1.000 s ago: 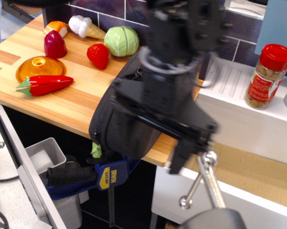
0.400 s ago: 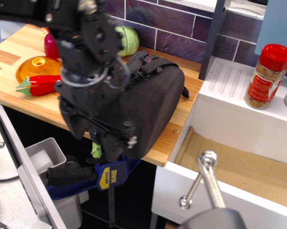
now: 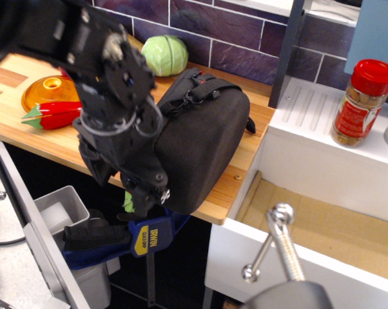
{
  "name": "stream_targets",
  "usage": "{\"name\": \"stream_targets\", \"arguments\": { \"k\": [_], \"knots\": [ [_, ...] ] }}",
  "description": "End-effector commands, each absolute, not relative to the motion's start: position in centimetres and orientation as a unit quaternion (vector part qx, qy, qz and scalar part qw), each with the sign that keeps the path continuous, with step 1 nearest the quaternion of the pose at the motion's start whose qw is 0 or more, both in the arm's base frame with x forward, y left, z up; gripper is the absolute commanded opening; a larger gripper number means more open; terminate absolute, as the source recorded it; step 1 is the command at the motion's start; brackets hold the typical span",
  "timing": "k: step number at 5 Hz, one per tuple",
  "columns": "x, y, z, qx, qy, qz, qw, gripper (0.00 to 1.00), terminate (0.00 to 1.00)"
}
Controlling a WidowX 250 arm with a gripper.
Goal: Unzip zipper bag
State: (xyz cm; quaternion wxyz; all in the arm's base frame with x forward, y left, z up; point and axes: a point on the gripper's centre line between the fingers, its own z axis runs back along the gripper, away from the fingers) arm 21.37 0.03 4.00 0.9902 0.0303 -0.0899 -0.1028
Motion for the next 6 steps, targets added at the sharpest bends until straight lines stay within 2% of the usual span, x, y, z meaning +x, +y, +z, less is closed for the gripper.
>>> {"name": "stream_targets", "arguments": {
  "k": [1,2,4,5,6],
  "knots": [
    [22.1,0.5,2.9,0.050,-0.102,-0.093,0.989,1.00,0.00],
    [21.3,0.5,1.8,0.043,-0.109,-0.091,0.989,1.00,0.00],
    [21.4,0.2,1.4,0.030,-0.146,-0.057,0.987,1.00,0.00],
    [21.3,0.1,1.5,0.016,-0.121,-0.037,0.992,0.00,0.00],
    [21.5,-0.1,2.7,0.008,-0.102,-0.033,0.994,0.00,0.00]
  ]
}}
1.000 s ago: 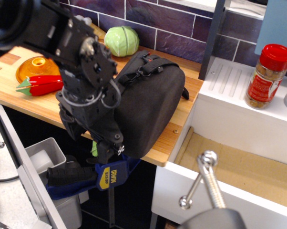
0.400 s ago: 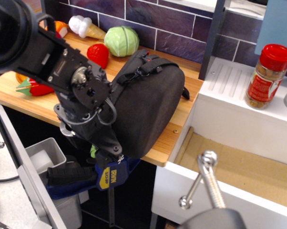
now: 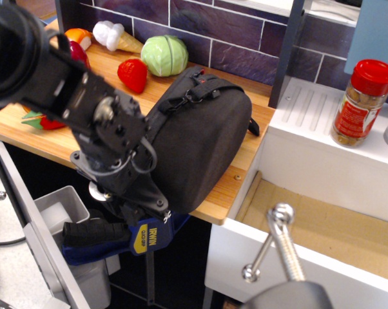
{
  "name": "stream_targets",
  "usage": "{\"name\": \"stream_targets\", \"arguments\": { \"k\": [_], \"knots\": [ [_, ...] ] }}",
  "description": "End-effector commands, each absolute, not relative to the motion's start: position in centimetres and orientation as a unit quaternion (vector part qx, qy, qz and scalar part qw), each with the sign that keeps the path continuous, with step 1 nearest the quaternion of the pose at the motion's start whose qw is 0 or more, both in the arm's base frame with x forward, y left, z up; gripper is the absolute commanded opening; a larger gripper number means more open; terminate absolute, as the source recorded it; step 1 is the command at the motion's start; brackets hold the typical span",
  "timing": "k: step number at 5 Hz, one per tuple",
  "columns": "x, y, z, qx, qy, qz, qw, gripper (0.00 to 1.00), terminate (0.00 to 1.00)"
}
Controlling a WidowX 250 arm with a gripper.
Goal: Unzip zipper bag
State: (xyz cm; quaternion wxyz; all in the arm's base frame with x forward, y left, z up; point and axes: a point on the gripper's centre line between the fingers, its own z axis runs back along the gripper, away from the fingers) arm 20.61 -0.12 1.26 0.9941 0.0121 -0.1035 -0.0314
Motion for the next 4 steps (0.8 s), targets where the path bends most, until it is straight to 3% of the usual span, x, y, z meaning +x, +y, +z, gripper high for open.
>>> {"name": "stream_targets", "arguments": {
  "k": [1,2,4],
  "knots": [
    [21.2,-0.2,5.1,-0.015,-0.086,-0.035,0.996,0.00,0.00],
    [20.5,-0.6,8.3,-0.054,-0.077,-0.042,0.995,0.00,0.00],
    [21.3,-2.8,11.5,-0.104,-0.094,-0.011,0.990,0.00,0.00]
  ]
}}
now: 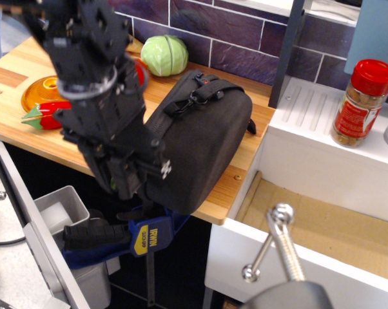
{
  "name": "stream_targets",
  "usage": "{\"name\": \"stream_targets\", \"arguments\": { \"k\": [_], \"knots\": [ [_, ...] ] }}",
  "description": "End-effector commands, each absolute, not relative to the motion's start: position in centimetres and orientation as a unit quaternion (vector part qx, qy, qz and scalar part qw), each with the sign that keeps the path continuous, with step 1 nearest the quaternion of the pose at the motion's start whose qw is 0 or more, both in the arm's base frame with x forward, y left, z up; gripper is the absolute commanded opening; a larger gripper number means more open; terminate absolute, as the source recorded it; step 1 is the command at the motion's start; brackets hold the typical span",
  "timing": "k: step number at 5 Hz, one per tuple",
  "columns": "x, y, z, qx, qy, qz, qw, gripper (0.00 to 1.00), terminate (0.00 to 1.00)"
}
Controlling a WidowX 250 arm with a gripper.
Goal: Unzip zipper bag
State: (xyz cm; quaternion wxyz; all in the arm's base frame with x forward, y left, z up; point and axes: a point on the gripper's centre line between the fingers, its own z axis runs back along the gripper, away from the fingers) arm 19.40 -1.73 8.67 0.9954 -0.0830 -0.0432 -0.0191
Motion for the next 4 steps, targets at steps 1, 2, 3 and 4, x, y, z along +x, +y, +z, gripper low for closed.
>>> {"name": "stream_targets", "arguments": {
  "k": [1,2,3,4],
  "knots": [
    [24.2,-4.1,12.4,-0.110,-0.104,0.030,0.988,0.00,0.00],
    [28.1,-4.6,13.8,-0.110,-0.108,0.072,0.985,0.00,0.00],
    [30.8,-4.6,15.4,-0.124,-0.118,0.106,0.980,0.00,0.00],
    [30.9,-4.3,17.1,-0.139,-0.117,0.111,0.977,0.00,1.00]
  ]
}}
